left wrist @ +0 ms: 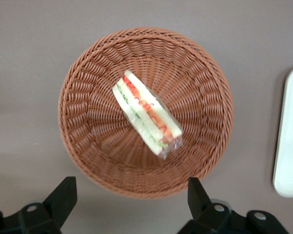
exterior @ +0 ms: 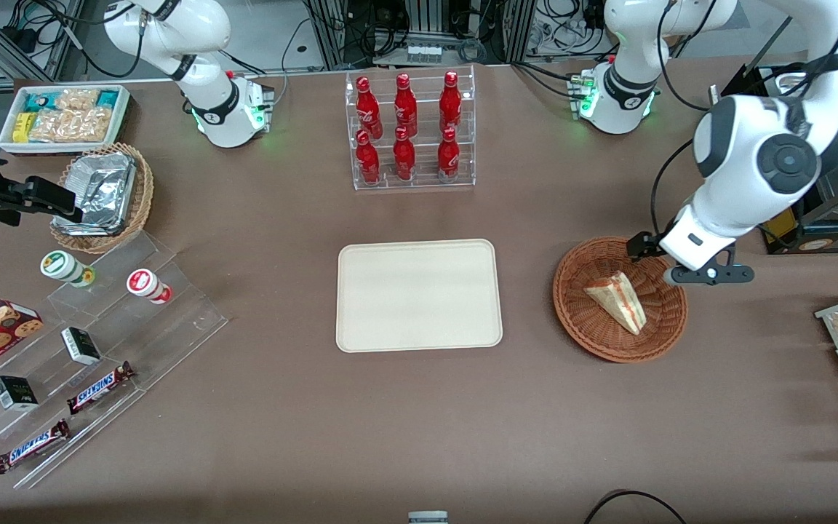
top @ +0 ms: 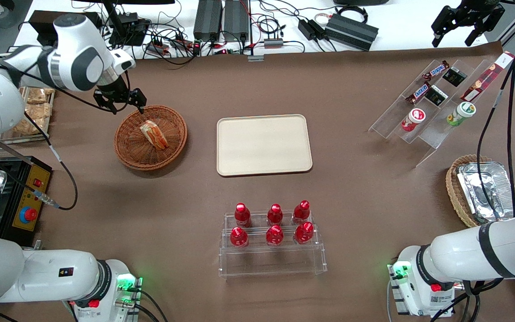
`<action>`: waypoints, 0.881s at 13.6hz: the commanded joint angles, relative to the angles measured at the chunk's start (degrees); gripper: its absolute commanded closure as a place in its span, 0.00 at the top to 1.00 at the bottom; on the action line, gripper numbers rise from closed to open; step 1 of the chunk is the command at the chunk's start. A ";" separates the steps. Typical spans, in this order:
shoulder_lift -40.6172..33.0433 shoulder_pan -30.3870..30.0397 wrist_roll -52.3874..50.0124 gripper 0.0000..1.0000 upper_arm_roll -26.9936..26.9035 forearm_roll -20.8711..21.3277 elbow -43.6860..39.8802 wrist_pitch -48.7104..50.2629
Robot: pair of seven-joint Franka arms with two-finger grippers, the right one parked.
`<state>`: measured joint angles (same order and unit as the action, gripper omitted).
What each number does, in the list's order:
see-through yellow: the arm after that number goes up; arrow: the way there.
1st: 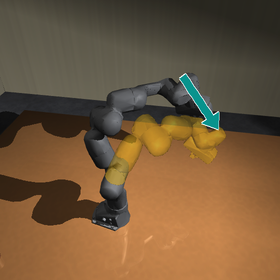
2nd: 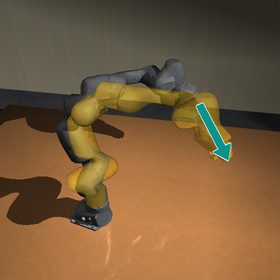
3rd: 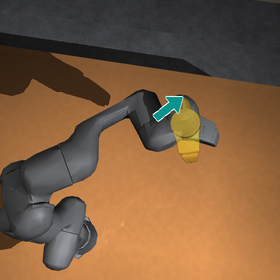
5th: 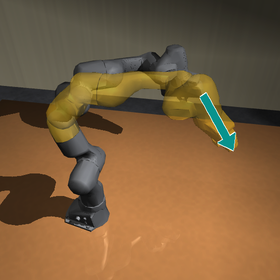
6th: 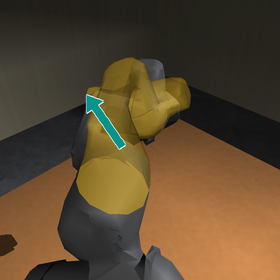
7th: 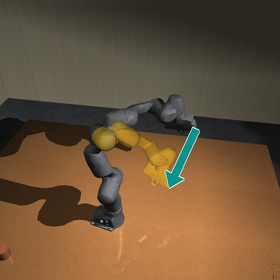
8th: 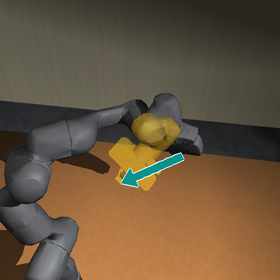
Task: Place sandwich from basket to tray
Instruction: 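Move the left gripper over the wrapped sandwich in the wicker basket, then lower the open left gripper around the sandwich and close it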
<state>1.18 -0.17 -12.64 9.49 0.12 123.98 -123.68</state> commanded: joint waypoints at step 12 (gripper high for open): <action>9.89 2.72 -50.11 1.00 0.09 0.67 3.20 -15.45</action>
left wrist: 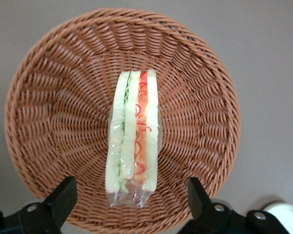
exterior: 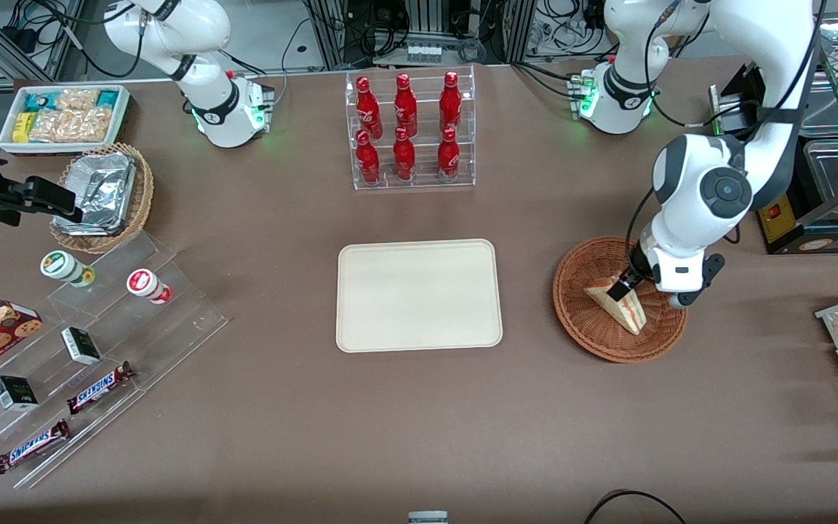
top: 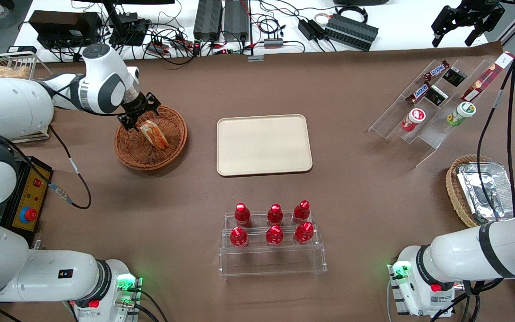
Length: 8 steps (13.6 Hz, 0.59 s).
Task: Place sandwich from basket to tray
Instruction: 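Lower the open left gripper around the sandwich and close it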
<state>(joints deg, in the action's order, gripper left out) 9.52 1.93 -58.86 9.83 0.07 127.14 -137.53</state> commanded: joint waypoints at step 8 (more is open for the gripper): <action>5.78 0.53 -4.07 0.00 -0.51 0.90 -0.14 -3.53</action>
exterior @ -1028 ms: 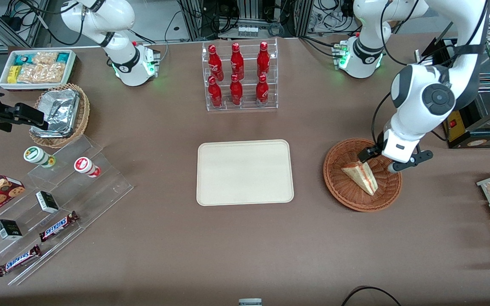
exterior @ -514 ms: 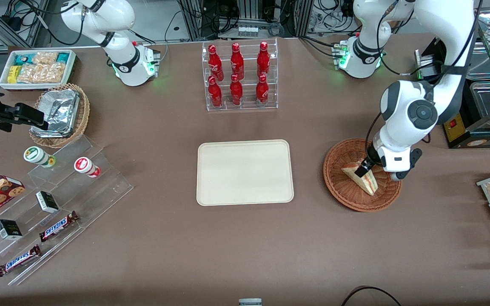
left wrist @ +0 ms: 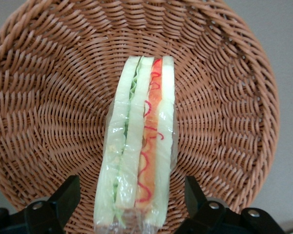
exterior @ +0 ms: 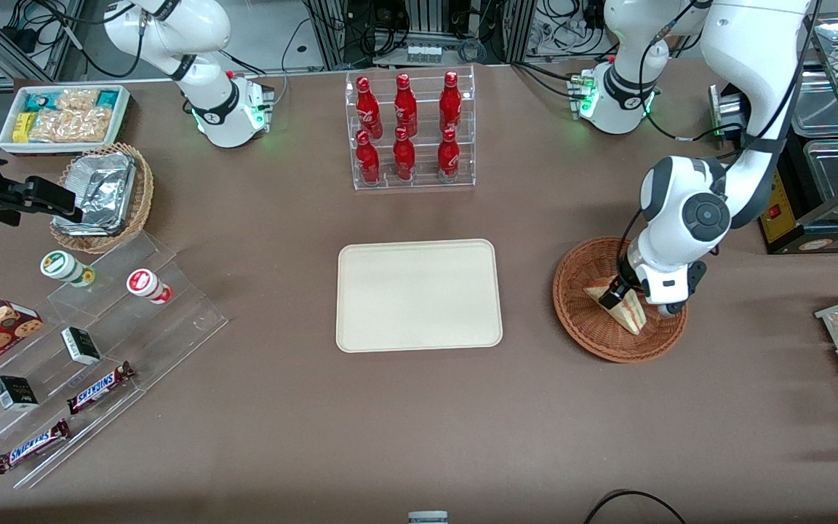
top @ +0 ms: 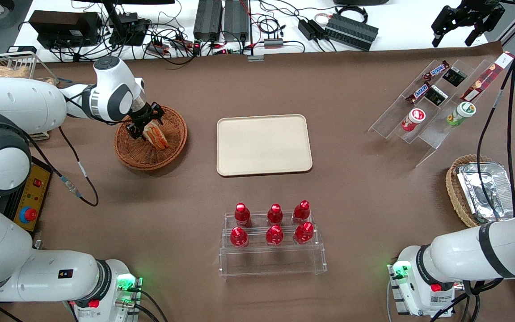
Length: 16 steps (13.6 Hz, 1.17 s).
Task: Place sandwich from basket to tray
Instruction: 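Lower the open left gripper around the sandwich and close it, then lift the sandwich and carry it with the left gripper over the tray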
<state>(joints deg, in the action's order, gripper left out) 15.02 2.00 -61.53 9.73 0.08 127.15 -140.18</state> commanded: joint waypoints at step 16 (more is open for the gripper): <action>4.56 11.16 6.24 0.00 1.70 4.49 -23.33 26.10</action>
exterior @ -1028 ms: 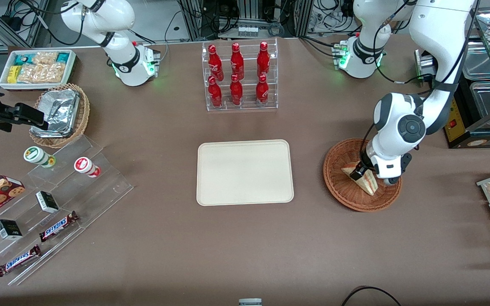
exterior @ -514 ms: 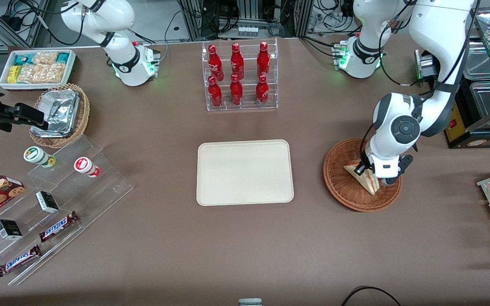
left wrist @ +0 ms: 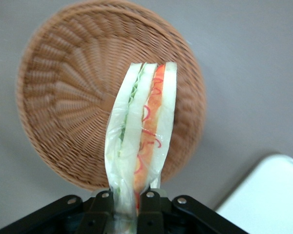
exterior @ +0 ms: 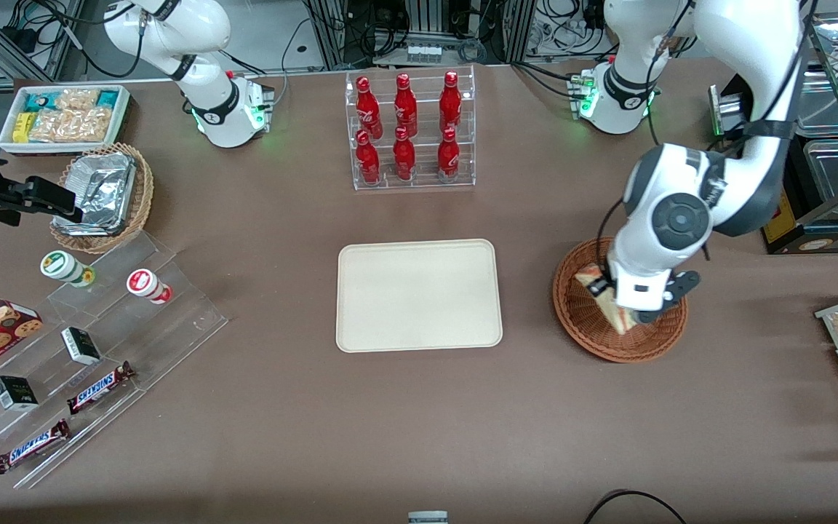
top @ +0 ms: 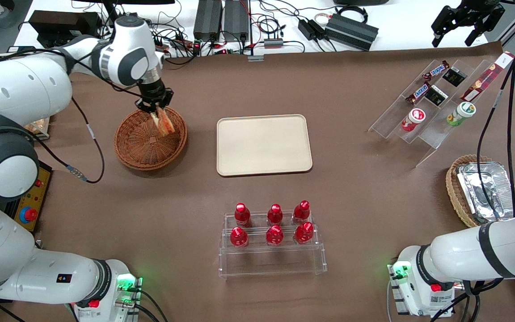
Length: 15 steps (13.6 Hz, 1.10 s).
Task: Place sandwich from basket to tray
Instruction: 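Lift the sandwich and carry it with the left gripper over the tray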
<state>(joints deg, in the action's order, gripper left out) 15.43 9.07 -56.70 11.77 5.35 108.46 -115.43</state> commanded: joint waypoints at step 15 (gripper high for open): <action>32.91 26.78 -5.86 0.00 2.21 1.93 -39.29 3.55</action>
<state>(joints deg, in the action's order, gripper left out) 46.57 33.62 -59.39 14.73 5.17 72.99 -114.08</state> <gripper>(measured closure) 0.837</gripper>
